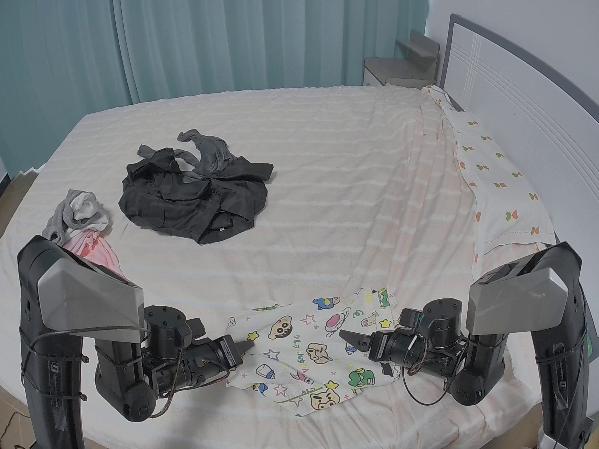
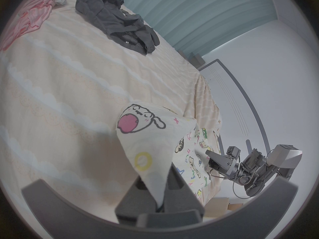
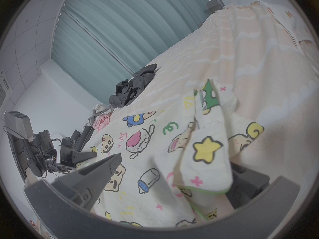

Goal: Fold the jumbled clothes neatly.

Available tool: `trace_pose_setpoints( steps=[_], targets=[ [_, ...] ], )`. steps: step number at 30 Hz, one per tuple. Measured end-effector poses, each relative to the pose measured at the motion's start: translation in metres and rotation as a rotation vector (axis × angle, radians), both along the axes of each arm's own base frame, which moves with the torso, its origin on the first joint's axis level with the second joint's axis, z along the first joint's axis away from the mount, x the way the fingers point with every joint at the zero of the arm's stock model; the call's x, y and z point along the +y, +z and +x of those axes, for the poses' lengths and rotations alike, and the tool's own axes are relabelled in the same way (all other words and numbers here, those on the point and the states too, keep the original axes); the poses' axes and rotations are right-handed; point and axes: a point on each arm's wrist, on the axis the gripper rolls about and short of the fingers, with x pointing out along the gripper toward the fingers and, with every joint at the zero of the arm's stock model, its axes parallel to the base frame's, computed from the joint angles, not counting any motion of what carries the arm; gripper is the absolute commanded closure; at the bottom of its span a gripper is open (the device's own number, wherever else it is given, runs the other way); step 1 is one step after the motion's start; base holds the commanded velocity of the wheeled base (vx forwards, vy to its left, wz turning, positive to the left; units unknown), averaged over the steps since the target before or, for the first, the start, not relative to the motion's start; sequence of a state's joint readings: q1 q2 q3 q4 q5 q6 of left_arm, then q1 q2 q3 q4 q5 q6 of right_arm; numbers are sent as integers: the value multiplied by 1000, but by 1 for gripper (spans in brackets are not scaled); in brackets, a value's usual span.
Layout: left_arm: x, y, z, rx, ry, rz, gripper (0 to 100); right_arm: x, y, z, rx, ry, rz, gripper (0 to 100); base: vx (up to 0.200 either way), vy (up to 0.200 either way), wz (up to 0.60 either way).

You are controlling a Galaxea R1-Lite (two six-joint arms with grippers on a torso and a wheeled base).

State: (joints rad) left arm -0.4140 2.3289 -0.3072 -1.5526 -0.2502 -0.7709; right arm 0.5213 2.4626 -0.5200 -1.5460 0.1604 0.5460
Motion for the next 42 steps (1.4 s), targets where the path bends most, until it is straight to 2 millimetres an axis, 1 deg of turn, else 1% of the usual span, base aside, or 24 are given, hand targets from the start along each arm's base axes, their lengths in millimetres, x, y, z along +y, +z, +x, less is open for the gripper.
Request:
trace_pose_setpoints(
  steps=[9,13,17,22,28,37,42],
  targets=[
    [10,-2,0,4,26,23,100,-16,2,9,-7,-56,2,0,0,0,0],
    [20,-3,0,-14,28,70,100,-26,5,15,-18,-89,7,0,0,0,0],
    [32,-4,1,-26,41,106,100,-31,6,17,-21,-104,9,0,0,0,0],
    [50,-3,5,-59,66,163,100,-31,5,18,-21,-105,9,0,0,0,0],
    [82,-1,11,-111,106,237,100,-31,5,18,-19,-103,9,0,0,0,0],
    [142,8,17,-205,211,365,100,-30,4,17,-15,-99,8,0,0,0,0],
    [170,10,18,-244,255,428,100,-30,3,17,-12,-99,6,0,0,0,0]
  ],
)
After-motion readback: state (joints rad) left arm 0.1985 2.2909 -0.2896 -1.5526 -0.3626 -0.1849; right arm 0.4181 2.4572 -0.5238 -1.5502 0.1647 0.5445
